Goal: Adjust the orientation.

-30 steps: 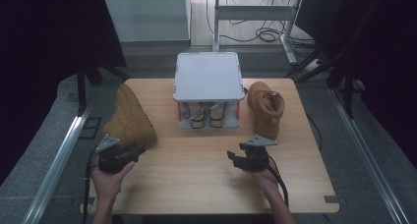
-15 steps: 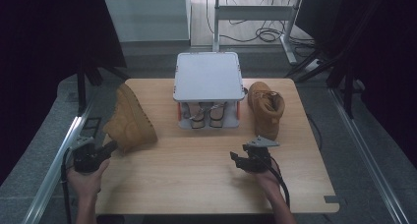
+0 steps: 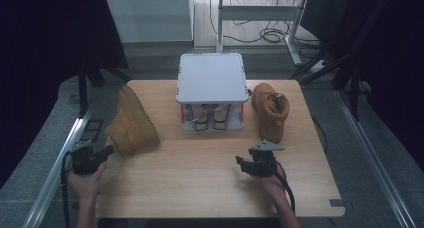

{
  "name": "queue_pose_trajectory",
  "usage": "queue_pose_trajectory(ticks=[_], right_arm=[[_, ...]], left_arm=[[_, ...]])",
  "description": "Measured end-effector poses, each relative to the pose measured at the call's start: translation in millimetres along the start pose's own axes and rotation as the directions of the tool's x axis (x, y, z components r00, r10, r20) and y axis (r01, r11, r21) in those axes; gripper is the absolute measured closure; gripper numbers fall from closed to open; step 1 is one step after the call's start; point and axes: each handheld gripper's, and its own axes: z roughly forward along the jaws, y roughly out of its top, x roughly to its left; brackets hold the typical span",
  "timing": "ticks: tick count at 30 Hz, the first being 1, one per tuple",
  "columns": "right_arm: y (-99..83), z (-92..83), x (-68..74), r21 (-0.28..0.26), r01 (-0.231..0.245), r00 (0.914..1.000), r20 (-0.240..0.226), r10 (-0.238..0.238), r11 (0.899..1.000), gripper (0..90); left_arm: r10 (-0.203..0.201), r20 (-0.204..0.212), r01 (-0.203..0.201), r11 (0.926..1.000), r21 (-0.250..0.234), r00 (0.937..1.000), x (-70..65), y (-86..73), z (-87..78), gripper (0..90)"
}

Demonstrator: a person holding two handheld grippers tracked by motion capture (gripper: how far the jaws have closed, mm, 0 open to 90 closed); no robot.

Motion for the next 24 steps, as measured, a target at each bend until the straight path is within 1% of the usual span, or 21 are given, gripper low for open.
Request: queue_pose_trajectory(ticks=[4,5,9,12,15,17,24], right_arm=[[-0.3,1.4,1.2,0.003,0.003,1.0,-0.001,-0.003,1.0,39.3],[-0.3,1.7,1.4,0.006,0.006,1.0,0.002,-0.006,1.0,39.3],[-0.3,2.3,1.6,0.005,0.006,1.0,0.002,-0.006,1.0,39.3],[-0.1,3.1,1.7,0.006,0.008,1.0,0.004,-0.008,1.0,39.3],[0.7,3.5,1.4,0.005,0.005,1.0,0.007,-0.005,1.0,39.4],[1.1,4.2,0.5,0.003,0.007,1.0,0.006,-0.007,1.0,39.4],[1.9,4.9,0.9,0.002,0.007,1.0,0.006,-0.007,1.0,39.4]], left_arm=[[0.003,-0.002,-0.003,1.0,0.006,1.0,-0.4,-0.2,5.7,90.0],[0.011,-0.001,-0.011,0.9999,0.008,0.9999,0.8,0.3,9.1,90.0],[0.009,0.01,-0.009,0.9999,0.008,0.9999,5.2,2.0,16.3,90.0],[0.018,0.01,-0.018,0.9998,0.01,0.9998,7.6,4.1,21.2,90.0],[0.033,0.03,-0.033,0.9994,0.006,0.999,6.7,6.1,23.1,90.0],[0.039,0.024,-0.039,0.9992,0.007,0.999,4.0,7.3,24.1,90.0],[0.037,0.037,-0.038,0.9992,0.01,0.9986,3.7,10.7,23.9,90.0]])
